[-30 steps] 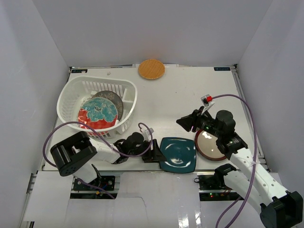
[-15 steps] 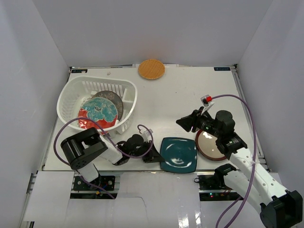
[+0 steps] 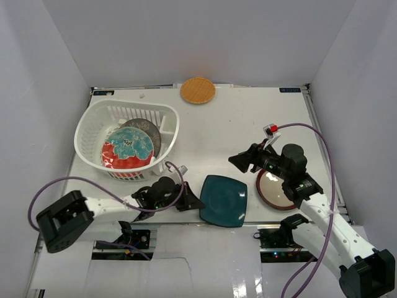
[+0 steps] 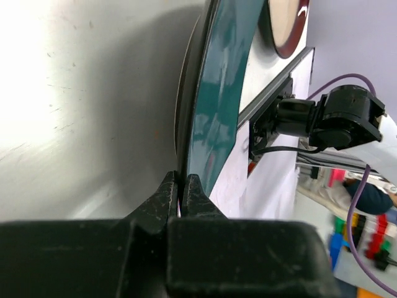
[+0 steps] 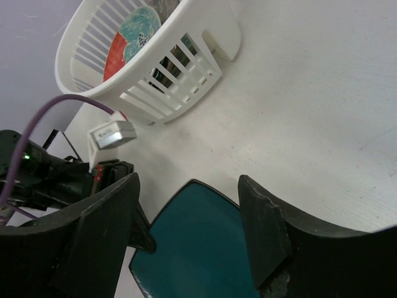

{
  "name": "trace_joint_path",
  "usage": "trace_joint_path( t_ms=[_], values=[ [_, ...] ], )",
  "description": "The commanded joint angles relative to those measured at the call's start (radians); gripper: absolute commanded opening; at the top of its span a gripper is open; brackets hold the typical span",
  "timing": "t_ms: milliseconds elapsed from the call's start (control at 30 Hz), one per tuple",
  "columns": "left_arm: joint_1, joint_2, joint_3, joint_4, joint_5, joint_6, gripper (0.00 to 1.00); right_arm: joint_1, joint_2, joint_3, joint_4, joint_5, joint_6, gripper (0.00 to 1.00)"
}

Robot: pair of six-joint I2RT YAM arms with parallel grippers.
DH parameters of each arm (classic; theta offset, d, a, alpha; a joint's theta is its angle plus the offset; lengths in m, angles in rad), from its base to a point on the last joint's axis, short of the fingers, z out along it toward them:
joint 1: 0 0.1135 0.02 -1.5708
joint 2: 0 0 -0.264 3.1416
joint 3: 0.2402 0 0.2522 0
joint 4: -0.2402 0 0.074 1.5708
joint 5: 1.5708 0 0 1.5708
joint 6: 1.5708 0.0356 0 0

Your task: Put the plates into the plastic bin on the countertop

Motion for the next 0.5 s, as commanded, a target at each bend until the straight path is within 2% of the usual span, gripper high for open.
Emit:
trace_joint_path(
  t_ms=[0,133,267,367,467],
  values=[
    [0.006,-0.25,0.085,-0.151,-0.087,0.073,0.0,-0.008,-0.038,0.058,-0.009,0.048,0.01,0.71],
    [0.042,-0.361,0.223,-0.24,-0.082,0.122,0.0,-0.012,-0.117,0.097,-0.082,0.181,0.044,0.8],
    [0.082,-0.366,0.358,-0.291,-0.07,0.19,0.0,-0.012,-0.24,0.164,-0.121,0.3,0.042,0.82],
    [0.164,-0.346,0.43,-0.274,-0.001,0.201,0.0,-0.012,-0.286,0.193,-0.187,0.378,0.016,0.81],
    [0.302,-0.323,0.502,-0.271,0.076,0.199,0.0,-0.014,-0.311,0.212,-0.226,0.457,0.013,0.79]
  ],
)
